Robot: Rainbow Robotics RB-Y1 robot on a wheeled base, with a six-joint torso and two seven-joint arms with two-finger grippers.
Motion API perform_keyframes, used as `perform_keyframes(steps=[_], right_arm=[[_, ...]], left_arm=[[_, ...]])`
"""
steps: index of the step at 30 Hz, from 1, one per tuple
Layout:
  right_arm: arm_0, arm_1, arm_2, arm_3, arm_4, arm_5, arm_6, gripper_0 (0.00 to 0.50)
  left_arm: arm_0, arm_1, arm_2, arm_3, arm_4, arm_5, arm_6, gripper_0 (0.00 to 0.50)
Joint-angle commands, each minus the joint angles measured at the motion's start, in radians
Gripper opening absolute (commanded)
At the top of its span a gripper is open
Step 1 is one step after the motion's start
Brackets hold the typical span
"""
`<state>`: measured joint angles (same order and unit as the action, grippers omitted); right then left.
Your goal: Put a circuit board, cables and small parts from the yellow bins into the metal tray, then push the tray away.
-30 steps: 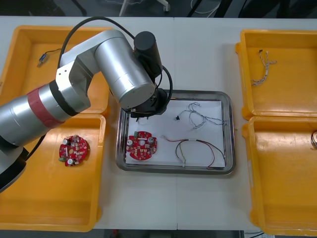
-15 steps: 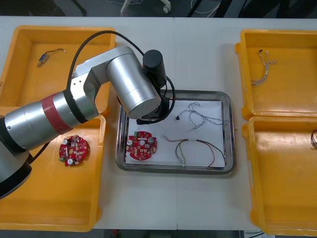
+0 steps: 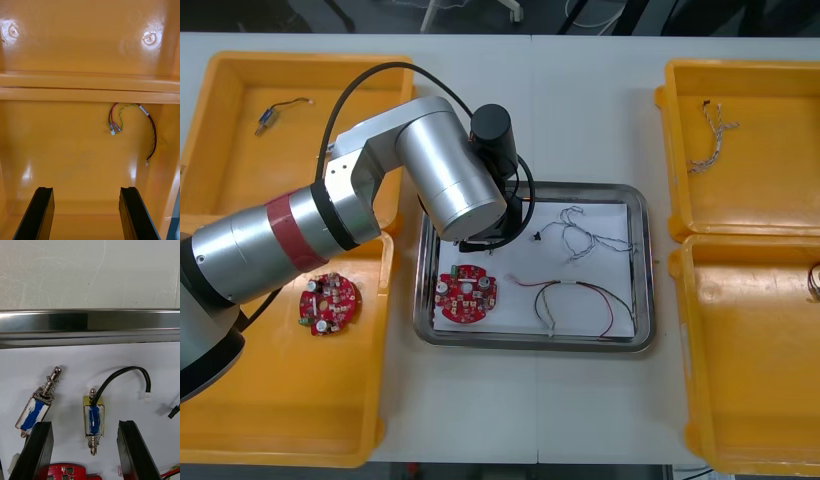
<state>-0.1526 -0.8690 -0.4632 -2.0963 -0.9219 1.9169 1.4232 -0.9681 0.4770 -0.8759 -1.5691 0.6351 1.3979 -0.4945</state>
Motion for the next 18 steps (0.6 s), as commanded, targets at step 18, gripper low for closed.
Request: perform_keyframes(steps=[18], right_arm=[[0.008,-0.008,-0.002,-0.080,-0.048,0.003,-0.029,0.500]], left_arm=[[-0.050,0.032,0.135,-0.167,0.028,0.177,0.096,0.500]])
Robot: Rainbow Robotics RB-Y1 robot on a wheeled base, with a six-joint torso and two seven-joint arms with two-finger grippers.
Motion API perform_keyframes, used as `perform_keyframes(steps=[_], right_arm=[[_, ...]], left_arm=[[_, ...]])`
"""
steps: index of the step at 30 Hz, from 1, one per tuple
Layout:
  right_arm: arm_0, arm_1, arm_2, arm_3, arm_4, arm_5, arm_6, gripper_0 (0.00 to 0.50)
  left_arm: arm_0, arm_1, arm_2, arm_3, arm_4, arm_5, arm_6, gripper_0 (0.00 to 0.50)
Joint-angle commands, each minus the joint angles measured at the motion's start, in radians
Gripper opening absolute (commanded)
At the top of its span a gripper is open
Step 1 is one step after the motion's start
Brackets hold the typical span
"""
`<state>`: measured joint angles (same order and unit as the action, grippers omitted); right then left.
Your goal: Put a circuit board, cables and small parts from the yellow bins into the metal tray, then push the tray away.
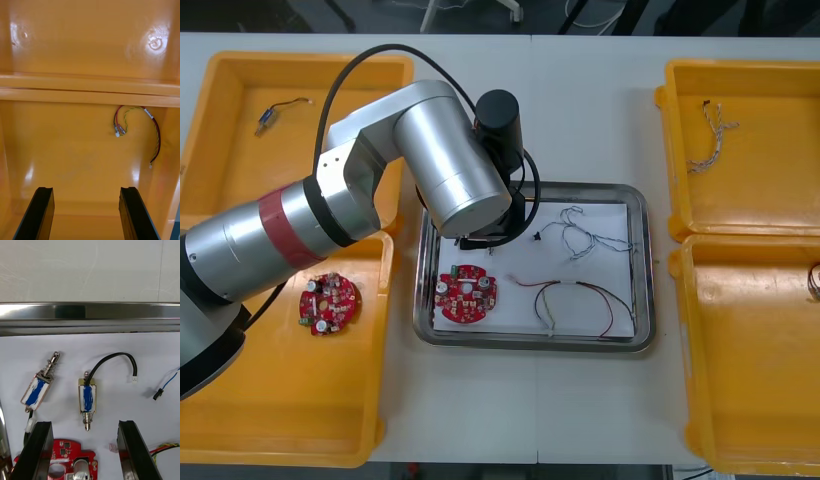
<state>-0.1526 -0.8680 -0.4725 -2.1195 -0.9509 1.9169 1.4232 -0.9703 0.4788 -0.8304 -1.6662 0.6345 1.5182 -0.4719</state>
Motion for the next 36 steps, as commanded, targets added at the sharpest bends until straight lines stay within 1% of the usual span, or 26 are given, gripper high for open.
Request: perform_keyframes(steps=[1,3,6,9,11,16,21,24,28,31,36], right_arm=[[0.008,-0.013,0.017,-0.068,-0.023,0.003,-0.029,0.500],[0.008,-0.019,0.029,-0.088,-0.032,0.003,-0.026,0.500],[0.005,-0.042,0.064,-0.116,-0.078,0.003,-0.032,0.500],[-0.010,-0.078,0.118,-0.148,-0.123,0.003,-0.033,0.500],[-0.030,-0.088,0.147,-0.162,-0.143,0.003,-0.024,0.500],[-0.101,-0.091,0.227,-0.195,-0.192,0.003,-0.013,0.500],[-0.163,-0.091,0.311,-0.229,-0.244,0.003,-0.004,0.500],[-0.211,-0.091,0.382,-0.231,-0.278,-0.013,-0.003,0.500],[-0.278,-0.091,0.486,-0.237,-0.289,-0.036,0.007,0.500],[-0.352,-0.091,0.600,-0.244,-0.272,-0.075,0.014,0.500],[-0.446,-0.086,0.776,-0.244,-0.236,-0.136,0.026,0.500]], left_arm=[[-0.048,0.038,0.109,-0.076,0.045,0.074,0.070,0.500],[-0.048,0.052,0.142,-0.083,0.070,0.100,0.064,0.500],[-0.048,0.075,0.186,-0.101,0.093,0.145,0.052,0.500],[-0.047,0.110,0.238,-0.118,0.131,0.189,0.039,0.500],[-0.047,0.130,0.266,-0.129,0.151,0.217,0.032,0.500],[-0.047,0.193,0.338,-0.158,0.218,0.290,0.013,0.500],[-0.038,0.265,0.419,-0.188,0.290,0.388,-0.008,0.500],[-0.016,0.297,0.459,-0.216,0.309,0.402,-0.063,0.500],[0.036,0.336,0.521,-0.256,0.324,0.402,-0.126,0.500],[0.096,0.376,0.587,-0.285,0.359,0.402,-0.142,0.500],[0.177,0.422,0.668,-0.322,0.382,0.402,-0.175,0.500]])
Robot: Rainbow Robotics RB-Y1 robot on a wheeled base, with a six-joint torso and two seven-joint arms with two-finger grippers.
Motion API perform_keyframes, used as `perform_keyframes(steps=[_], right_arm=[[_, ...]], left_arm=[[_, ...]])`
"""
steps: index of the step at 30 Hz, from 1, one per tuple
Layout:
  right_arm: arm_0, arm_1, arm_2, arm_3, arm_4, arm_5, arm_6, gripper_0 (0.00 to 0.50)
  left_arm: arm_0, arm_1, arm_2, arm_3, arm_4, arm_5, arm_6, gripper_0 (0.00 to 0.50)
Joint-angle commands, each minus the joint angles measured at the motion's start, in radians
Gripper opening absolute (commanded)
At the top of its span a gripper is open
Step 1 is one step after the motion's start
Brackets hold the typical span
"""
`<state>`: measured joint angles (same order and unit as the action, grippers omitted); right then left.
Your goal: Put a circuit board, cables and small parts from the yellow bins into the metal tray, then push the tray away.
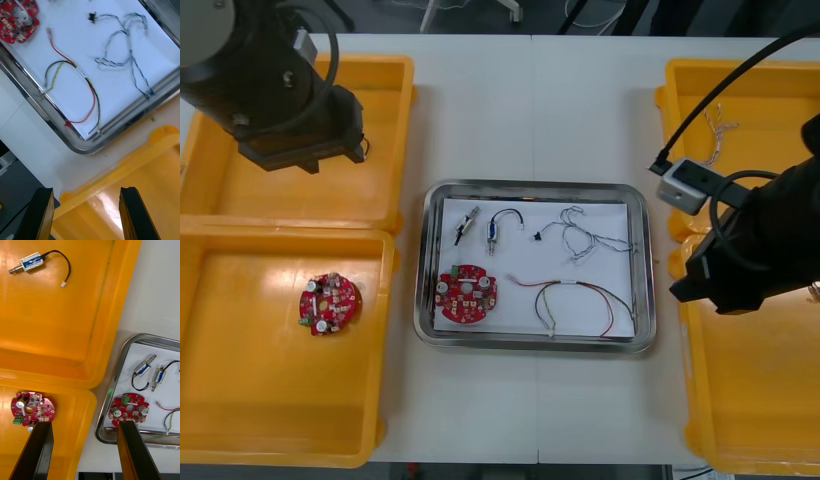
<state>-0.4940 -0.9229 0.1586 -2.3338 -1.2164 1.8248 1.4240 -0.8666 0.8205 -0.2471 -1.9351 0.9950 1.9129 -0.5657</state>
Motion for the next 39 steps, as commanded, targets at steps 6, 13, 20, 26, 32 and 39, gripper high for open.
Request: perform_keyframes(steps=[6,13,20,26,32,39], right_arm=[[-0.204,0.015,0.329,-0.030,0.090,-0.088,0.035,0.500],[-0.276,0.098,0.533,-0.042,0.232,-0.096,0.064,0.500],[-0.321,0.182,0.699,-0.042,0.344,-0.096,0.093,0.500],[-0.327,0.259,0.819,0.007,0.406,-0.099,0.116,0.500],[-0.333,0.288,0.874,0.065,0.413,-0.154,0.130,0.500],[-0.333,0.319,0.906,0.145,0.443,-0.203,0.161,0.500]], left_arm=[[0.150,0.129,0.147,-0.074,0.028,0.007,-0.172,0.500],[0.245,0.173,0.247,-0.088,0.048,0.007,-0.275,0.500],[0.344,0.187,0.336,-0.134,0.060,0.007,-0.355,0.500],[0.423,0.186,0.402,-0.180,0.062,0.007,-0.393,0.500],[0.489,0.186,0.457,-0.208,0.068,0.007,-0.464,0.500],[0.526,0.186,0.483,-0.228,0.070,0.007,-0.484,0.500]])
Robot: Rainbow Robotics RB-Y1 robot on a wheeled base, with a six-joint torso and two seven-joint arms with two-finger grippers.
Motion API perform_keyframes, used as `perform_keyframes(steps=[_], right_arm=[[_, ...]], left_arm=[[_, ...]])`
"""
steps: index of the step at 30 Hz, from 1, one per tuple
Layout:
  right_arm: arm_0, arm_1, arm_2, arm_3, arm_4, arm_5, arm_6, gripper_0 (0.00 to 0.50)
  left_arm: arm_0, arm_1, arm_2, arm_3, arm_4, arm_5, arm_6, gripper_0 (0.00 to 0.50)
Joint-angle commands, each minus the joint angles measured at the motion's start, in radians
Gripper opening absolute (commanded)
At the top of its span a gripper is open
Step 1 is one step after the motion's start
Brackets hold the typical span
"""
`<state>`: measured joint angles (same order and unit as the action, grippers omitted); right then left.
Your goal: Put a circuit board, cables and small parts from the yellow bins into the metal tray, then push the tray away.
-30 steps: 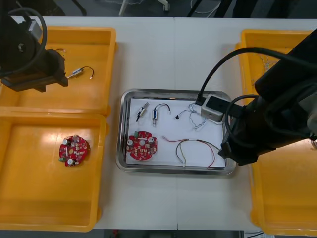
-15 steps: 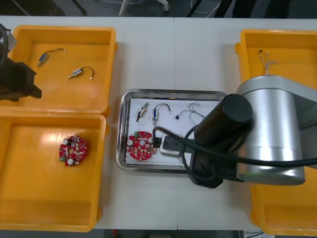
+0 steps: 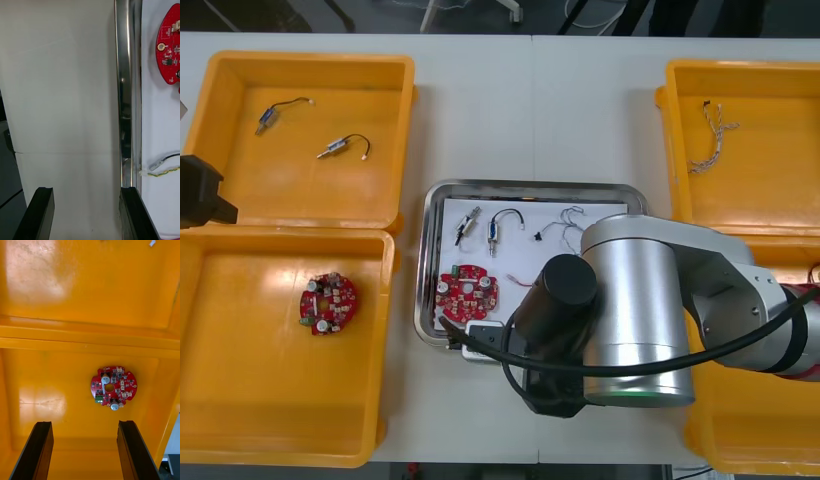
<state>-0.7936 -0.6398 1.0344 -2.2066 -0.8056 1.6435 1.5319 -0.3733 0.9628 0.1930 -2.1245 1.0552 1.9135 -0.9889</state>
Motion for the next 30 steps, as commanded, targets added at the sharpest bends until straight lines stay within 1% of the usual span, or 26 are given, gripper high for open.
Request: perform_keyframes(steps=[1,5,12,17,30], right_arm=[[-0.032,0.040,0.041,0.022,0.052,-0.025,0.057,0.500],[-0.033,0.051,0.084,0.044,0.120,-0.044,0.065,0.500],[-0.033,0.054,0.108,0.091,0.129,-0.082,0.073,0.500],[-0.033,0.049,0.136,0.125,0.152,-0.120,0.079,0.500],[-0.035,0.038,0.165,0.128,0.221,-0.131,0.085,0.500]], left_arm=[[0.039,0.043,0.046,-0.041,0.009,0.006,-0.065,0.500],[0.053,0.043,0.054,-0.052,0.009,0.006,-0.082,0.500],[0.080,0.043,0.069,-0.066,0.012,0.006,-0.102,0.500],[0.090,0.043,0.069,-0.081,0.012,0.006,-0.105,0.500],[0.093,0.043,0.069,-0.081,0.019,0.006,-0.108,0.500]])
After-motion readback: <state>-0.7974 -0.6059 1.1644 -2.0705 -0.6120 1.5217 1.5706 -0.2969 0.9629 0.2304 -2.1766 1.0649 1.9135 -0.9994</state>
